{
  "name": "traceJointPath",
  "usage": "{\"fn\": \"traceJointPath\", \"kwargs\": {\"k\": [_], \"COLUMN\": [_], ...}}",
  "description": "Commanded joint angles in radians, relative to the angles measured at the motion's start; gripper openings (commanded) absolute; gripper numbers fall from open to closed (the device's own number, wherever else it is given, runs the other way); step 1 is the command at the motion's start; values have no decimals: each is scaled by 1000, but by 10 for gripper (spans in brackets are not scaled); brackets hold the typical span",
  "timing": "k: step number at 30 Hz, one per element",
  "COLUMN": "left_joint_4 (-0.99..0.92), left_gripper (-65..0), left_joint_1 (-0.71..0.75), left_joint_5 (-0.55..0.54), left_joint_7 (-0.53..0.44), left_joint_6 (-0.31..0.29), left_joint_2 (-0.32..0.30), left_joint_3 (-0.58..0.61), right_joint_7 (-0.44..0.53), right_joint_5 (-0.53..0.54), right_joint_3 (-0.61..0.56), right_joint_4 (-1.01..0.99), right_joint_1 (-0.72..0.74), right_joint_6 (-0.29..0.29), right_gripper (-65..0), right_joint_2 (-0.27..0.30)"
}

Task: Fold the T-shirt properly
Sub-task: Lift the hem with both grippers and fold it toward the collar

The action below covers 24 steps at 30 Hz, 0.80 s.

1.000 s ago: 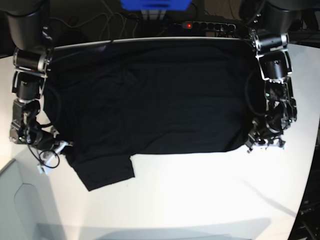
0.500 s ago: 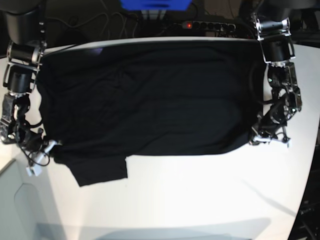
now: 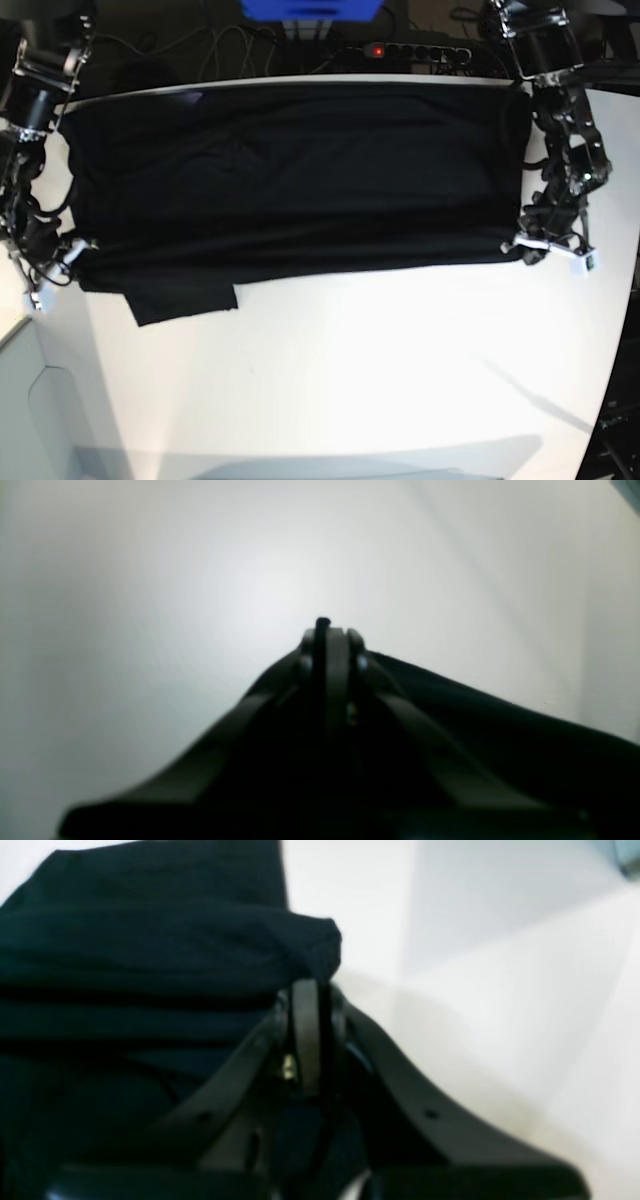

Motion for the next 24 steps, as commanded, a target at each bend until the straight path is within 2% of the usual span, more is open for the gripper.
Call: {"fn": "traceJointPath", "kwargs": {"k": [1, 11, 19, 24], "left_joint_4": [22, 87, 76, 77], "left_gripper": [-650, -650, -650, -650], "left_joint_1": [0, 131, 180, 173], "left_joint_5": [4, 4, 5, 107], "left_joint_7": [-23, -35, -37, -35], "left_joint_6": [2, 2, 2, 2], "left_joint_2": [-21, -20, -20, 11], "left_joint_3": [-14, -17, -25, -53], "right_joint_7": [17, 16, 14, -50], "right_joint_5": [9, 9, 4, 4], "right_joint_3": [10, 108, 108, 108], "right_joint_4": [37, 192, 265, 310], "right_joint_1": [8, -147, -248, -287], "right_joint_6": [7, 7, 7, 7], "right_gripper": [-650, -650, -650, -650], "right_joint_2": [28, 24, 2, -23]}}
